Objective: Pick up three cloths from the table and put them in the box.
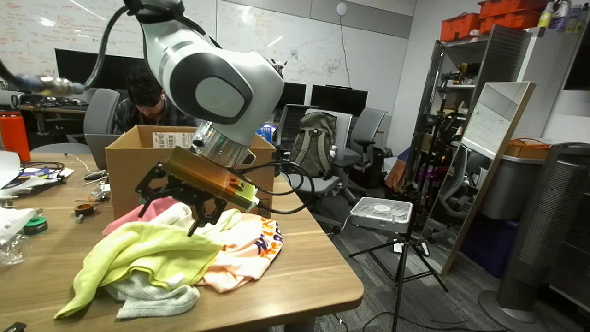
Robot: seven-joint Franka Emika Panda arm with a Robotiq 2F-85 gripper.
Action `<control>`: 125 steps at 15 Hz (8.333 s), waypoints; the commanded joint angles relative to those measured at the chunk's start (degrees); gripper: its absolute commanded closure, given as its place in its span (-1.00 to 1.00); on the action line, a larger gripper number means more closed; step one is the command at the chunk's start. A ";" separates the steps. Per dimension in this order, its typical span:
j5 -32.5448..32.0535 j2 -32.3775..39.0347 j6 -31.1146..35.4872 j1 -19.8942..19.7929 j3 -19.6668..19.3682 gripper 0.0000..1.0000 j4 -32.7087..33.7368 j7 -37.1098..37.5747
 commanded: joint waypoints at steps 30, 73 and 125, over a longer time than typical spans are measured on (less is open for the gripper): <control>65.25 12.37 28.06 2.51 6.52 -1.00 6.96 -81.25; 17.94 18.69 25.59 11.68 1.52 -1.00 6.82 -18.61; 31.09 15.89 11.15 -8.25 13.55 0.98 15.69 -12.10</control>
